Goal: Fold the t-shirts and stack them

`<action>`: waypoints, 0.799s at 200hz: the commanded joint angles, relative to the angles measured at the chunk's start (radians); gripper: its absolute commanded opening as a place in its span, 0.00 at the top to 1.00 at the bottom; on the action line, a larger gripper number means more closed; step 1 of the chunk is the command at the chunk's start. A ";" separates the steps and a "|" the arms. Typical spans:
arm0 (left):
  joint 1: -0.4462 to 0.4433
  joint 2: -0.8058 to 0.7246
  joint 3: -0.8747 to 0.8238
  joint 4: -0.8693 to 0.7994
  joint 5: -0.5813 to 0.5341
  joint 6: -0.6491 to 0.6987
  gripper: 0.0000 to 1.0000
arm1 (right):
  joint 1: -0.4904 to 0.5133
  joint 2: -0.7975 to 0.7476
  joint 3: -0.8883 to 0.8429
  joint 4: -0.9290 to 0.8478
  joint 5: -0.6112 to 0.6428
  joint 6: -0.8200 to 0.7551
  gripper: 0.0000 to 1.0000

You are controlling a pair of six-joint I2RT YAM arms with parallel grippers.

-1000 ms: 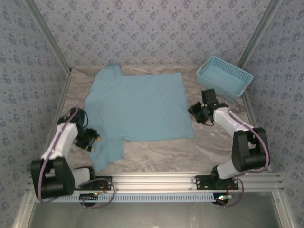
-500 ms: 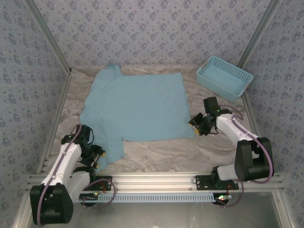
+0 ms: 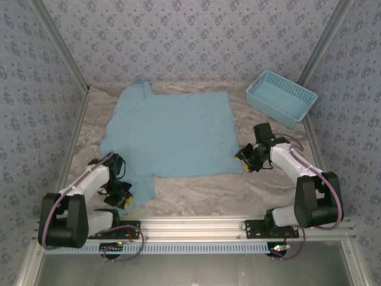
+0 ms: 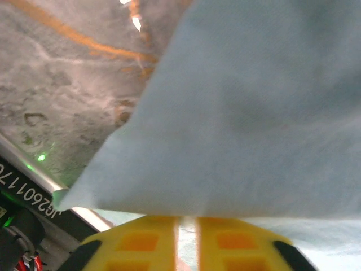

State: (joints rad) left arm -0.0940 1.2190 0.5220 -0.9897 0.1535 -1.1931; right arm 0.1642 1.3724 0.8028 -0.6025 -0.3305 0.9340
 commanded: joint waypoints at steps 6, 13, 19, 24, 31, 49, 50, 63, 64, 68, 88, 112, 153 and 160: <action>-0.004 0.067 0.039 0.037 -0.084 -0.004 0.97 | 0.003 0.012 0.019 -0.003 -0.020 -0.012 0.54; -0.005 0.070 0.054 0.041 -0.090 0.003 0.98 | 0.004 0.016 0.024 -0.003 -0.018 -0.014 0.54; -0.005 0.069 0.069 0.035 -0.095 0.008 0.98 | 0.007 0.018 0.027 -0.003 -0.016 -0.021 0.54; -0.004 0.068 0.086 0.024 -0.101 0.012 0.98 | 0.008 0.019 0.030 -0.003 -0.014 -0.025 0.54; -0.005 0.062 0.112 -0.001 -0.112 0.024 0.96 | 0.013 0.019 0.032 -0.003 -0.007 -0.032 0.54; -0.006 0.030 0.185 -0.086 -0.163 0.049 0.81 | 0.022 0.021 0.017 -0.008 -0.002 -0.031 0.52; -0.006 0.028 0.190 -0.089 -0.165 0.050 0.80 | 0.023 0.022 0.014 -0.008 -0.001 -0.031 0.51; -0.004 -0.005 0.220 -0.126 -0.174 0.052 0.73 | 0.033 0.027 -0.003 -0.004 -0.001 -0.026 0.48; -0.004 -0.007 0.222 -0.128 -0.174 0.051 0.72 | 0.033 0.028 -0.004 -0.003 -0.001 -0.026 0.48; -0.004 -0.014 0.227 -0.135 -0.171 0.050 0.71 | 0.035 0.031 -0.006 -0.003 0.000 -0.024 0.47; -0.004 -0.021 0.245 -0.145 -0.144 0.041 0.67 | 0.049 0.054 0.000 -0.003 0.007 -0.028 0.46; 0.000 -0.014 0.297 -0.124 -0.145 0.030 0.68 | 0.082 0.063 0.120 0.040 0.088 -0.102 0.66; 0.079 0.087 0.374 0.009 -0.113 0.073 0.68 | 0.151 0.286 0.245 0.212 0.038 -0.150 0.73; 0.095 0.117 0.390 0.032 -0.100 0.085 0.68 | 0.159 0.335 0.270 0.246 0.024 -0.150 0.73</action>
State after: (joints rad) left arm -0.0486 1.2625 0.8581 -1.0367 0.0326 -1.1446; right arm 0.2874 1.5642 1.0218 -0.4706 -0.2886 0.8246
